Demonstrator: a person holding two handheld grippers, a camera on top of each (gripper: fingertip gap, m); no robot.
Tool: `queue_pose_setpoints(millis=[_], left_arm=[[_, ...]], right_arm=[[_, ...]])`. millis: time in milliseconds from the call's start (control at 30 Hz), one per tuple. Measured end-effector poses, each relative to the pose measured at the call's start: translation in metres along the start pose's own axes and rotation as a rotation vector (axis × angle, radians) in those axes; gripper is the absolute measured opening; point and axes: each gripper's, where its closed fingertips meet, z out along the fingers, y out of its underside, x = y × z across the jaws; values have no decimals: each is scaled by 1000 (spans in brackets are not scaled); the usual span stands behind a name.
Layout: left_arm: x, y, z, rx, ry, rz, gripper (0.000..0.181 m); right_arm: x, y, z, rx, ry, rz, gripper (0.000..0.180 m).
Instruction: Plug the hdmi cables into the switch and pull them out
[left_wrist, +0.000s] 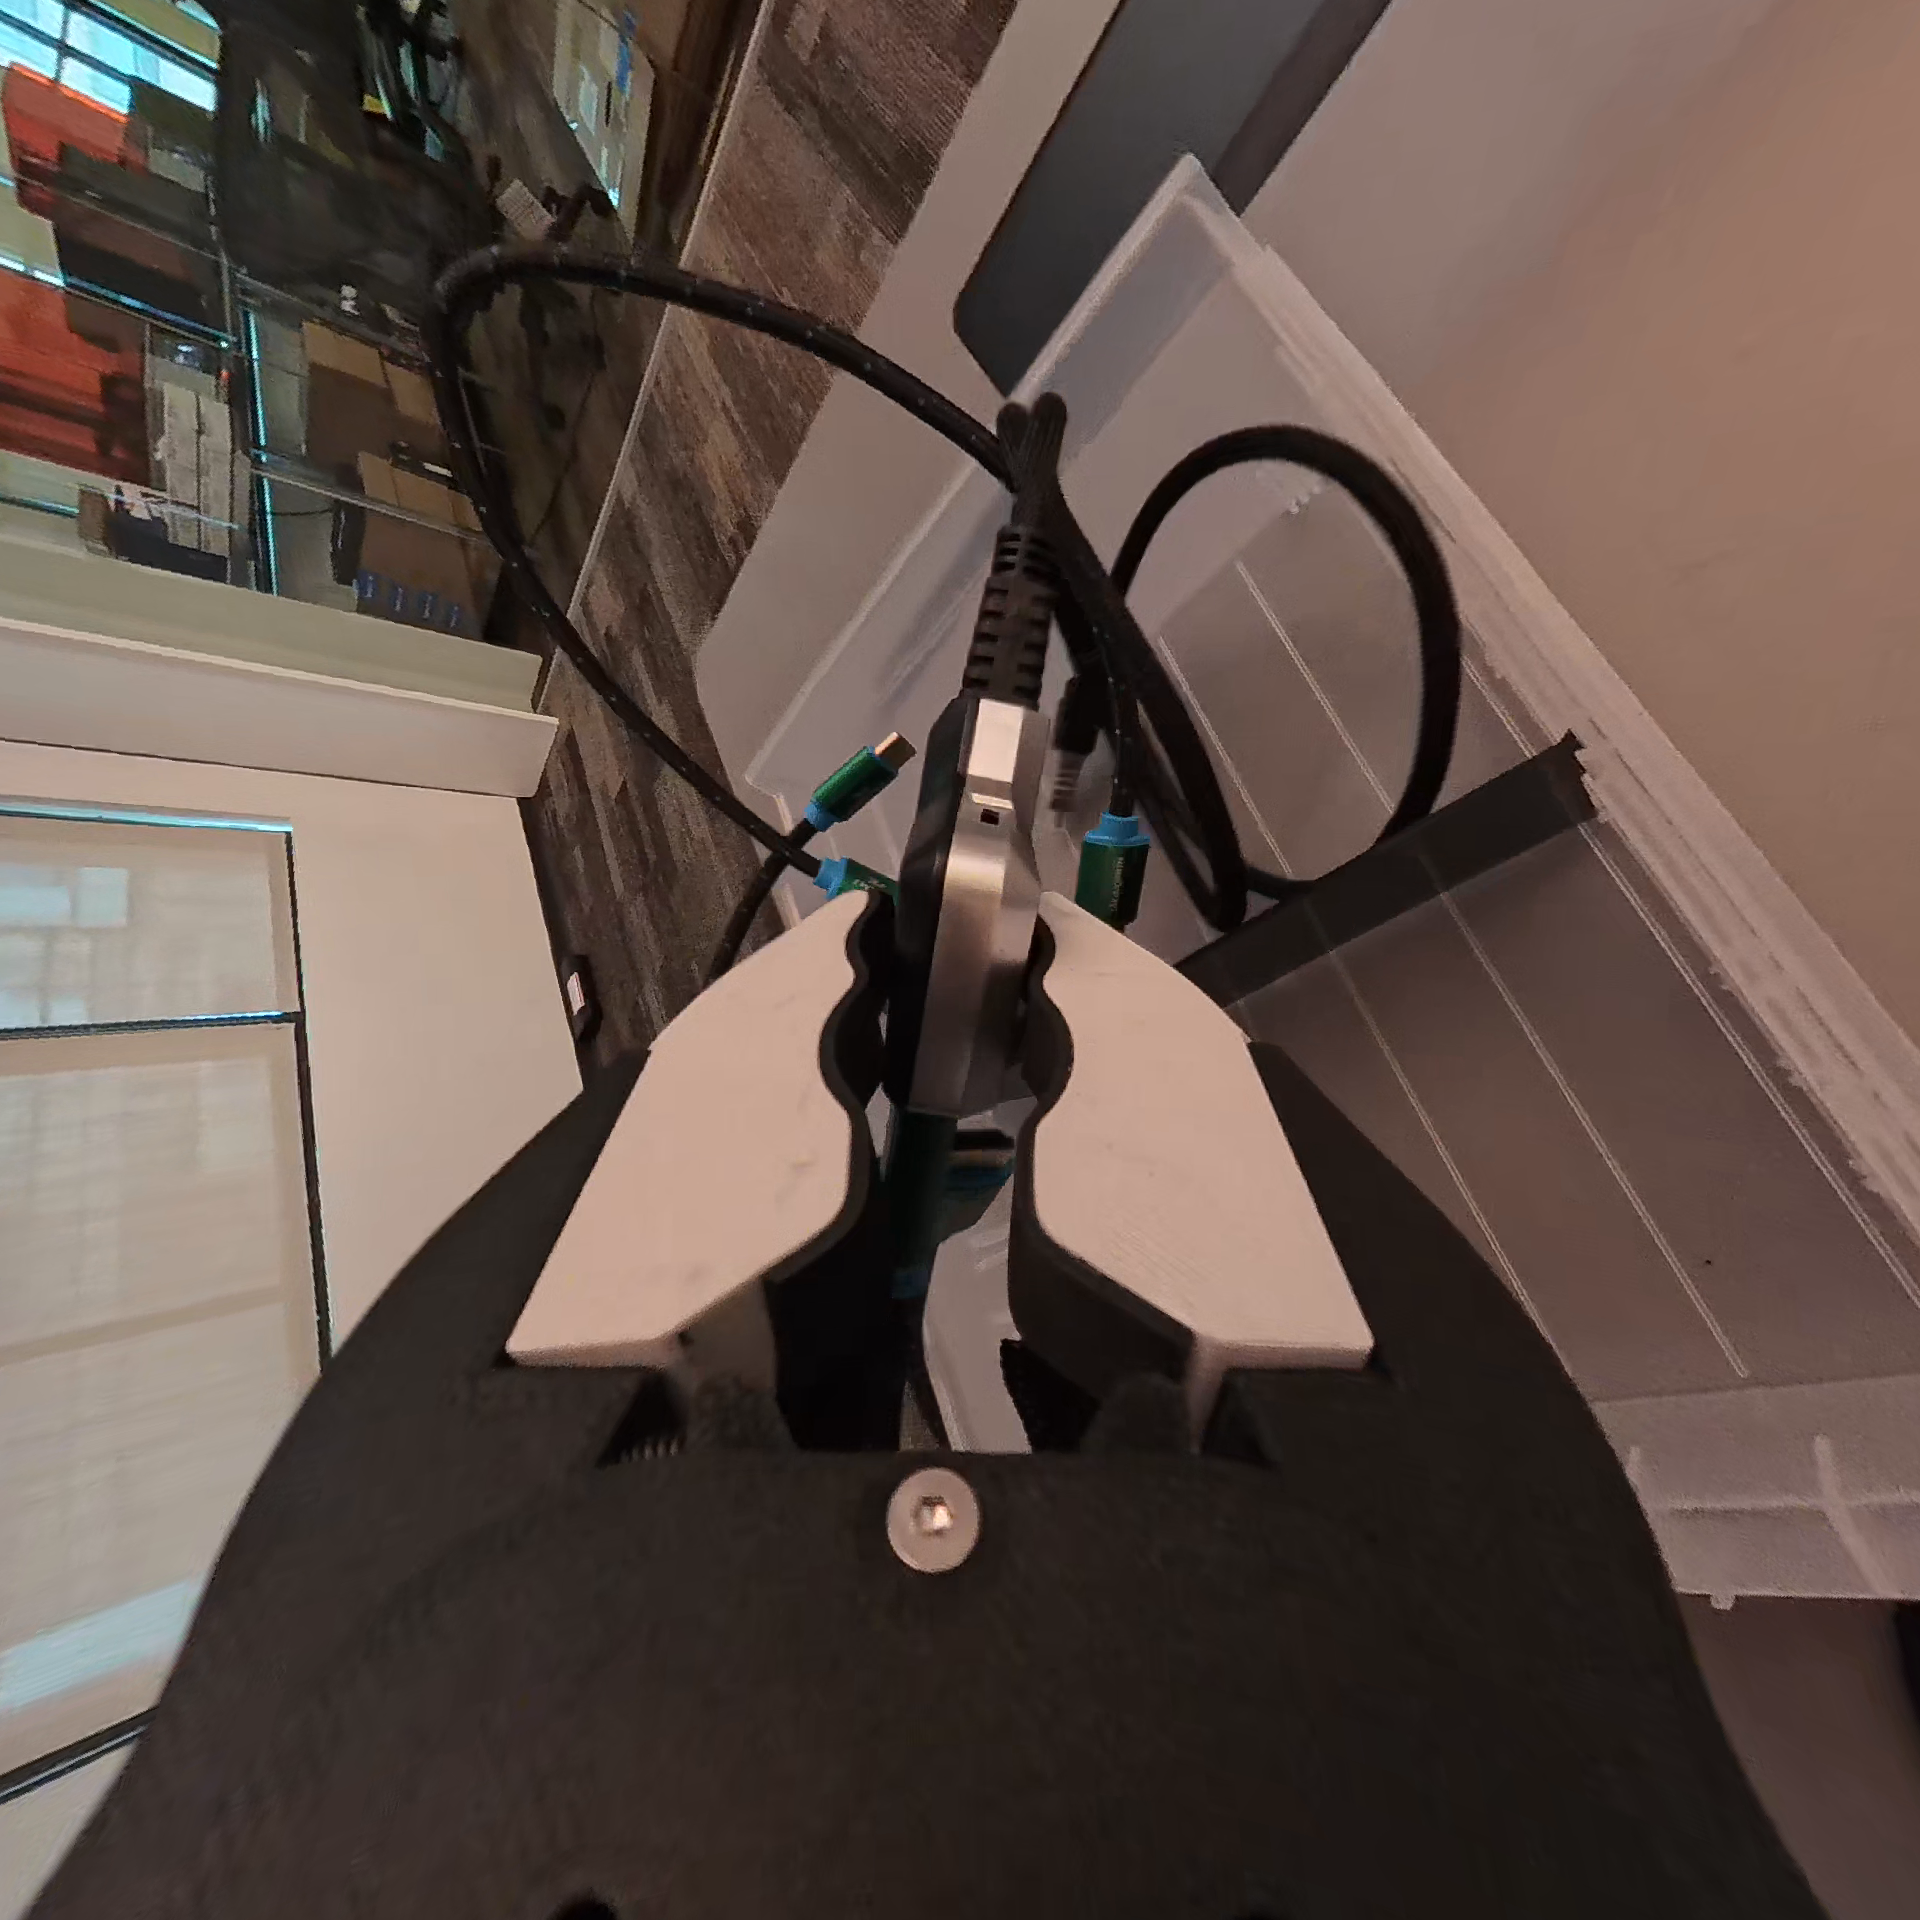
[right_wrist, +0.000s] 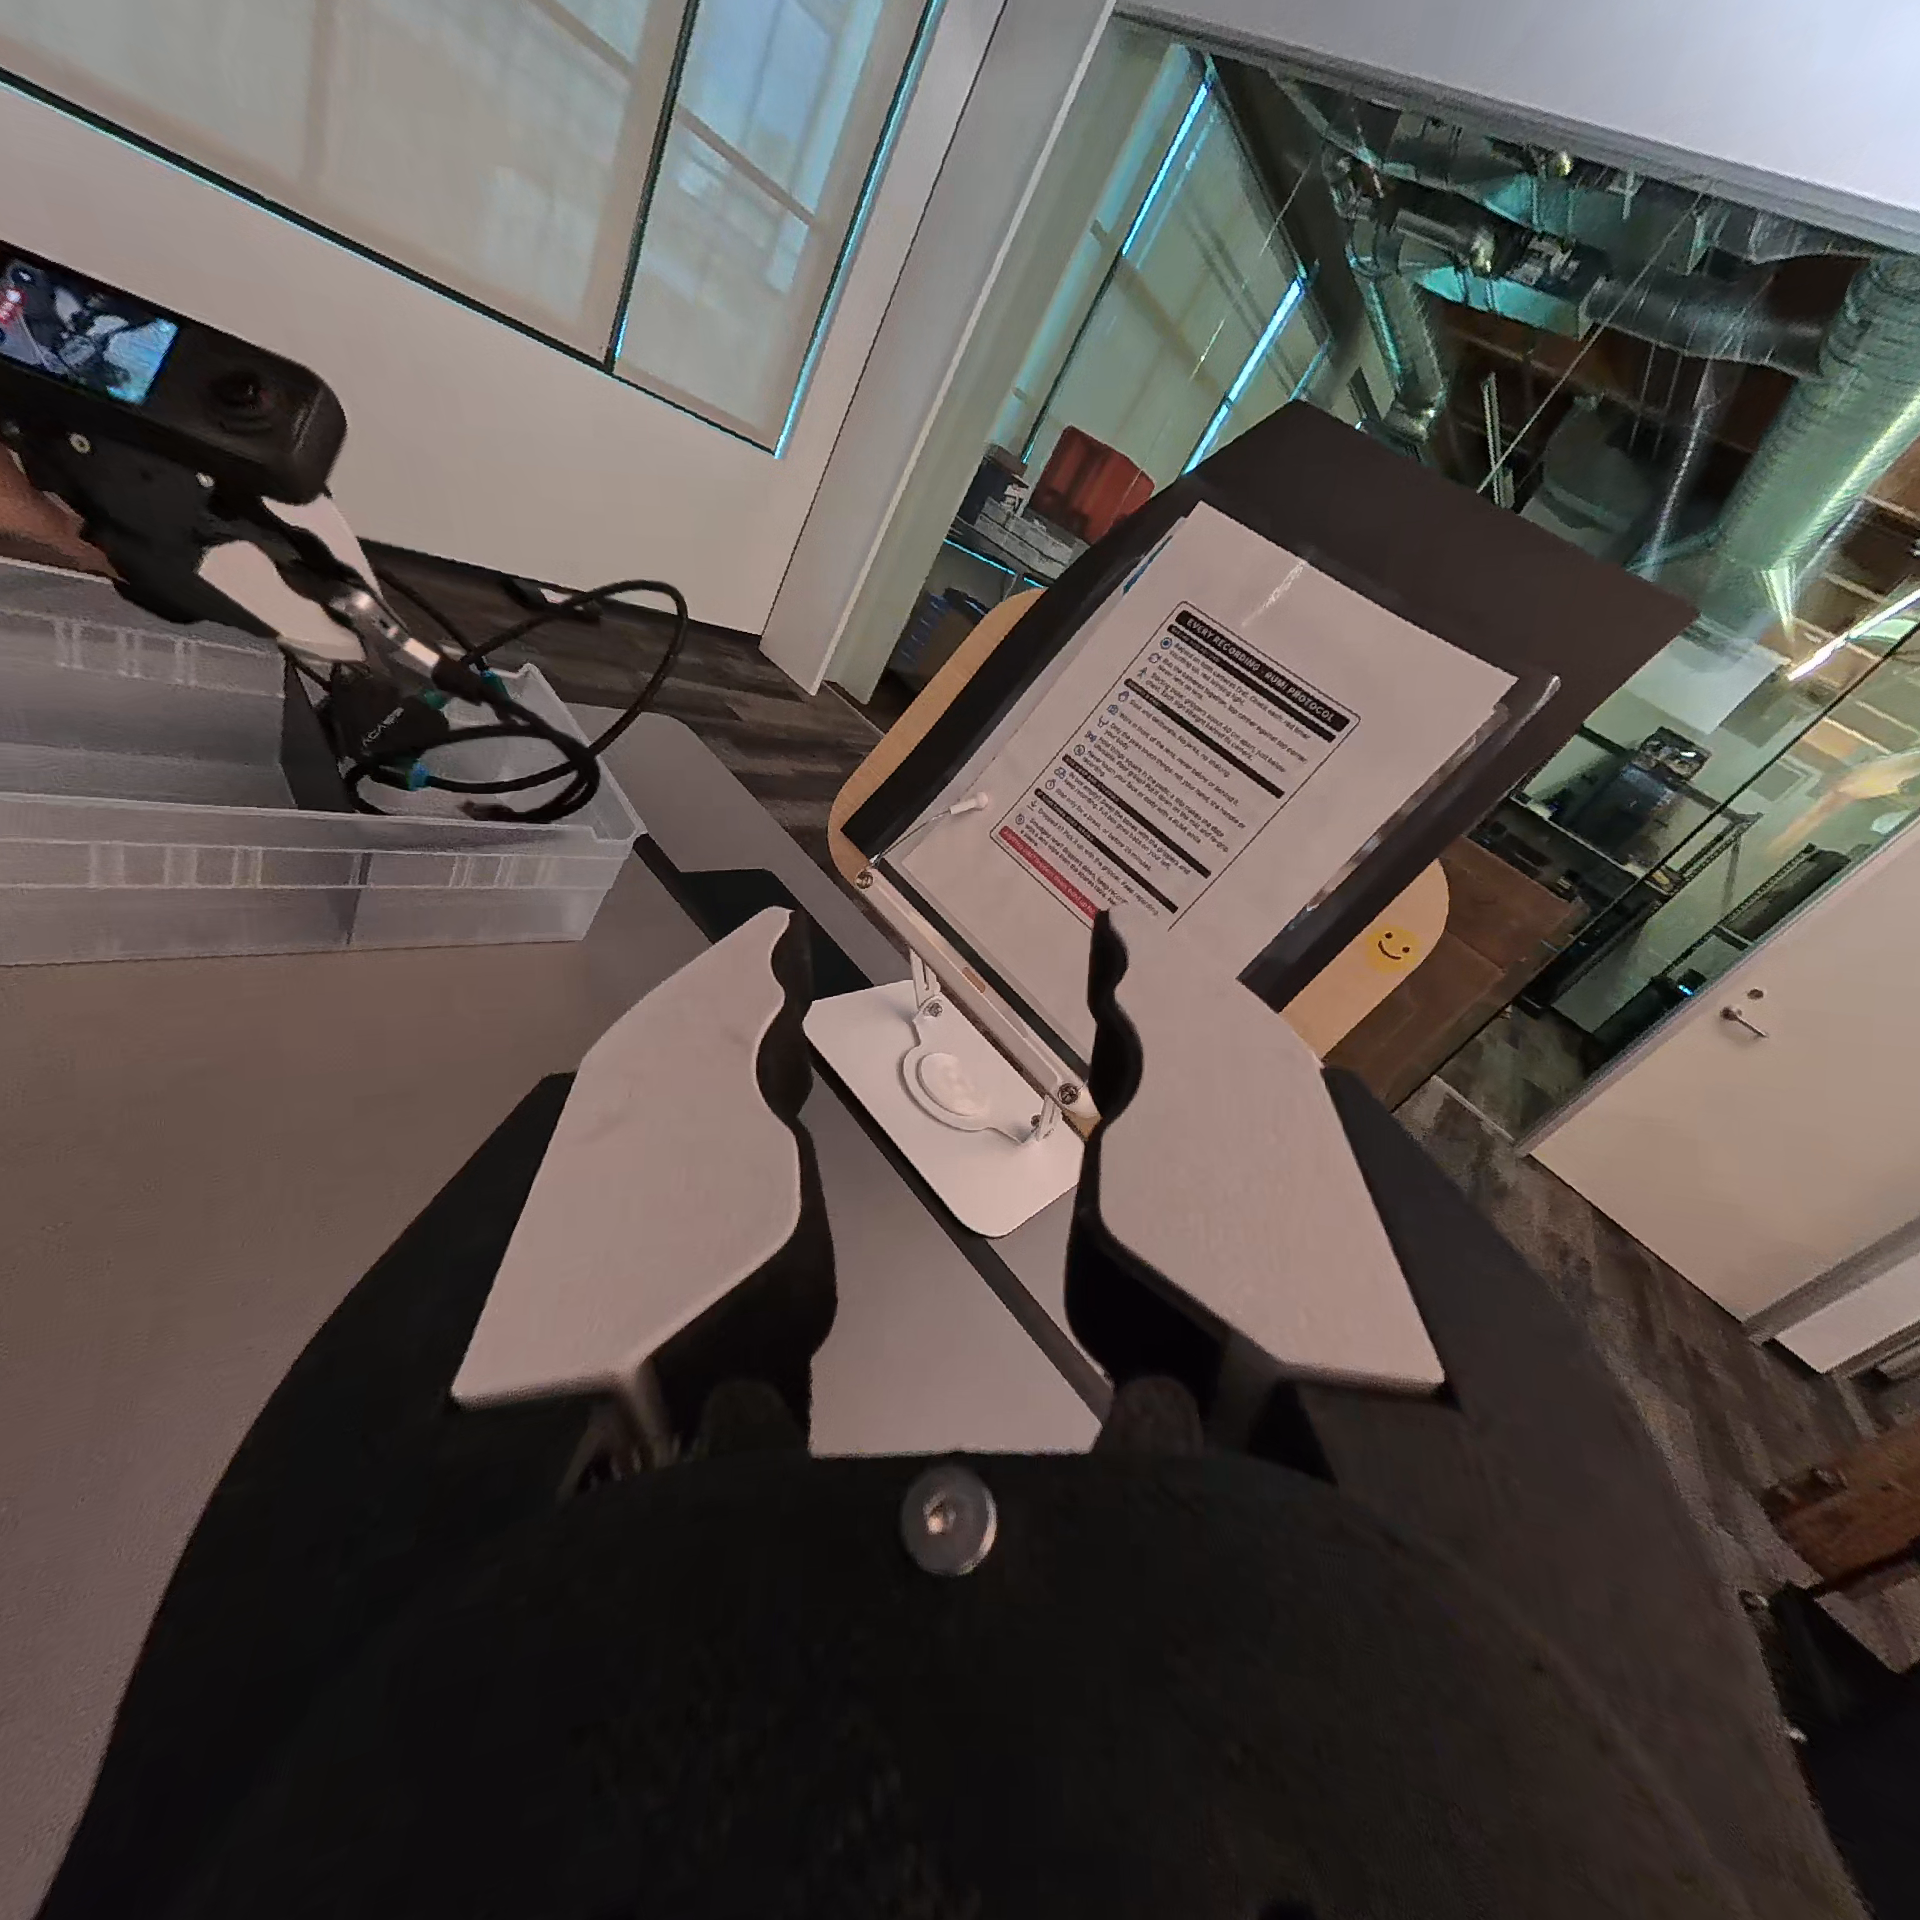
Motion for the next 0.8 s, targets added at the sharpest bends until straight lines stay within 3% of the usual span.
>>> queue_pose_setpoints(millis=[500,800], left_arm=[[-36,-36,-45,225,-73,-219,21],[-74,-52,-101,518,-104,-500,21]], right_arm=[[-6,30,21,-85,-34,16,50],[-11,39,28,-116,-44,9,49]])
